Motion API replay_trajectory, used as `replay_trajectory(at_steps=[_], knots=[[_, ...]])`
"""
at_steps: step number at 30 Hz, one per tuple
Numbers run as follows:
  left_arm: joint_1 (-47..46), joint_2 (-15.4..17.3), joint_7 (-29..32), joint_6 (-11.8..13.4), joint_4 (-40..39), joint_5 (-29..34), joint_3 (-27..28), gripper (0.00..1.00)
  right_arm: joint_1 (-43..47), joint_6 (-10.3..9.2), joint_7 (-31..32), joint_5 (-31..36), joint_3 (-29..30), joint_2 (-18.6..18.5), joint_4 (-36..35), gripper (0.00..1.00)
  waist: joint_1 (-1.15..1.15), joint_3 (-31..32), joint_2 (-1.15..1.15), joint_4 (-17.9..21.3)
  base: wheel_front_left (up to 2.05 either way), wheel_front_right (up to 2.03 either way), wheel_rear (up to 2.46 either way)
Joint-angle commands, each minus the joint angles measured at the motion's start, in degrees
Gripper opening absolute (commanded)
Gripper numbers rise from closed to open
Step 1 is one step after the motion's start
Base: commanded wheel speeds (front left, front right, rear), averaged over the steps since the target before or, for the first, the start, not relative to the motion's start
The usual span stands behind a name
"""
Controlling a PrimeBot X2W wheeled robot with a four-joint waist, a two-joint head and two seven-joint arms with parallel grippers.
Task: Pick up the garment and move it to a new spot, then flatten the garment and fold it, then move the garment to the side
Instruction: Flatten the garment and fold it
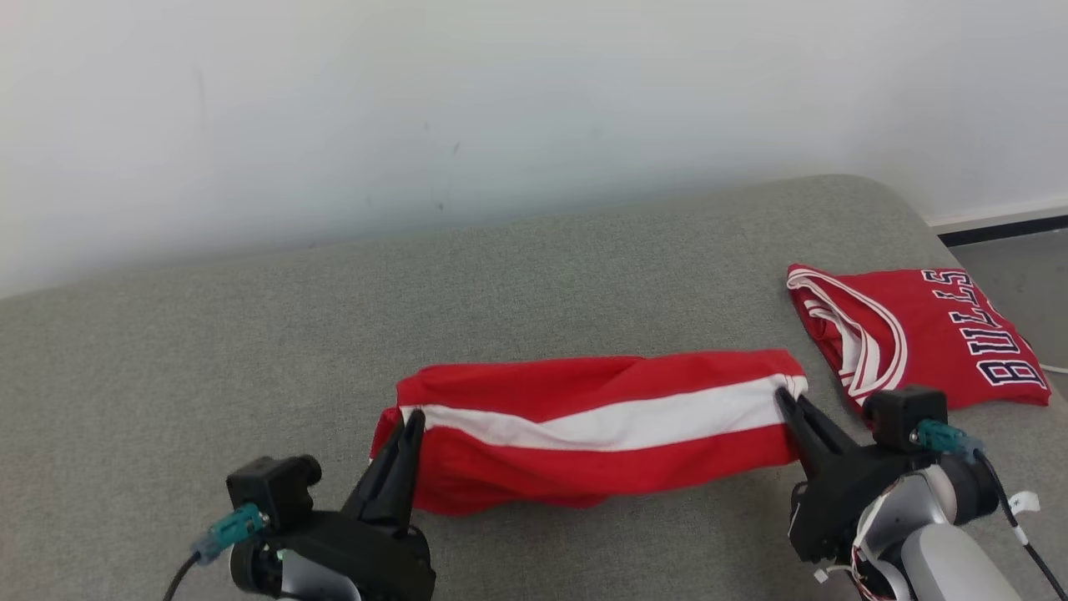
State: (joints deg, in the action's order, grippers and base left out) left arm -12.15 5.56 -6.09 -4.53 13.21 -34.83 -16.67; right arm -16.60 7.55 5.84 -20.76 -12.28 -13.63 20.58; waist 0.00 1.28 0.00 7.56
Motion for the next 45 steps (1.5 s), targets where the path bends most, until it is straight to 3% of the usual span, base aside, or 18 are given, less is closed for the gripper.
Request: replay_trajectory(at_steps=[1,9,18,26,37,45], knots=[[1.2,0.4,-0.3,0.1,0.5,0.6,-0.1,0.00,0.7,-0.16,0.1,0.3,0.2,0.2,0.1,0.00,0.00,-0.1,0.00,-0.1,0.00,0.00,0.00],[5.6,1.5,-0.7,0.9,6.5,2.6,-2.3,0.00,5.2,-0.16,3.5,2.9,0.8,1.7,5.8,0.00,0.00,-1.6,0.00,-1.4,0.00,0.00,0.00],[5.6,1.9,-2.5,0.5,11.6,3.9,-3.9,0.00,3.9,-0.16,1.0,4.2,0.4,3.7,13.1,0.00,0.00,-2.2,0.00,-2.3,0.00,0.00,0.00],[5.5,1.4,-4.2,0.2,13.3,2.9,-3.8,0.00,2.1,-0.16,-1.7,3.5,-0.6,4.5,15.2,0.00,0.00,-1.5,0.00,-2.5,0.00,0.00,0.00],[0.7,-0.1,-3.1,-1.4,5.0,-4.2,-1.0,0.00,0.2,-0.16,-4.6,-1.5,2.1,3.9,6.1,0.00,0.00,-0.4,0.00,-2.5,0.00,0.00,0.00],[-8.8,-0.1,3.5,-1.2,-1.7,-9.4,0.8,0.00,-4.4,-0.16,1.1,-2.8,1.6,1.1,-4.6,0.00,0.00,-3.1,0.00,-0.6,0.00,0.00,0.00]])
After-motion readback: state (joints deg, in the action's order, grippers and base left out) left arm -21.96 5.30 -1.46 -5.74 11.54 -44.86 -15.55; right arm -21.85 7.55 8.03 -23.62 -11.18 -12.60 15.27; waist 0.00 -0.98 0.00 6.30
